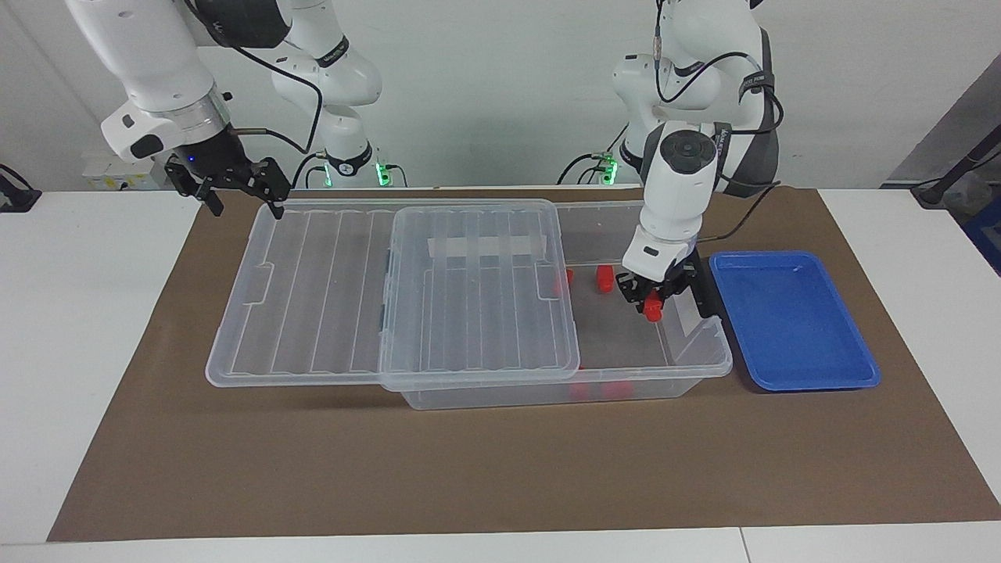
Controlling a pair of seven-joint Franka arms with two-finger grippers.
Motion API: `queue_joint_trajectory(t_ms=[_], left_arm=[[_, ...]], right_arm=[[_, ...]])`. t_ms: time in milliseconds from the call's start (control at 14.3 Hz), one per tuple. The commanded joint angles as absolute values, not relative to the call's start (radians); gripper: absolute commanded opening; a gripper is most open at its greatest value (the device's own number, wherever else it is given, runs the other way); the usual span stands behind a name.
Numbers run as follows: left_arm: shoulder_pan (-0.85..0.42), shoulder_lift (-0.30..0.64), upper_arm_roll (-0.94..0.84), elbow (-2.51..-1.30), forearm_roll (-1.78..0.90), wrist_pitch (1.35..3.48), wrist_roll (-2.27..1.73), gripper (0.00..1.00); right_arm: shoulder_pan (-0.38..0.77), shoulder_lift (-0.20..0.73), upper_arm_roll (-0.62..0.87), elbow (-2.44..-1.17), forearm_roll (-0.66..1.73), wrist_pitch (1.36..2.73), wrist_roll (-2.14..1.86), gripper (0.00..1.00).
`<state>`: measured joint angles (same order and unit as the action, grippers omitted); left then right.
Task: Place red block in blue tray from box
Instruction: 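Carry the red block with the left gripper over the blue tray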
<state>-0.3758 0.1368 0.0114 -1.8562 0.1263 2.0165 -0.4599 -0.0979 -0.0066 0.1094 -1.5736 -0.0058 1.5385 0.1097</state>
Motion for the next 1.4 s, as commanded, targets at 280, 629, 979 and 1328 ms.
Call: queue_joint_trajectory(t_ms=[280,629,979,1328], left_arm=[[-0.348,0.055,0.037,-1.72,0.048,1.77,-0.338,0.0],[-0.138,0.008,0.037,-1.726,0.038,1.723,0.002,0.0],[0.023,0.003,0.04,-1.756,0.038,1.776,0.245,0.0],[0.112,0.008,0.041,-1.833,0.038,1.893,0.384,0.0]], right_arm=[[-0.112,-0.048,0.11,-1.632,-0.002,1.551,0.114,1.0],[-0.112,-0.048,0.106,-1.628,0.002,1.54,0.115,1.0],[-0.11,-0.048,0.106,-1.632,0.009,1.552,0.114,1.0],[-0.147,-0.058,0.104,-1.707,0.014,1.672,0.103,0.13]])
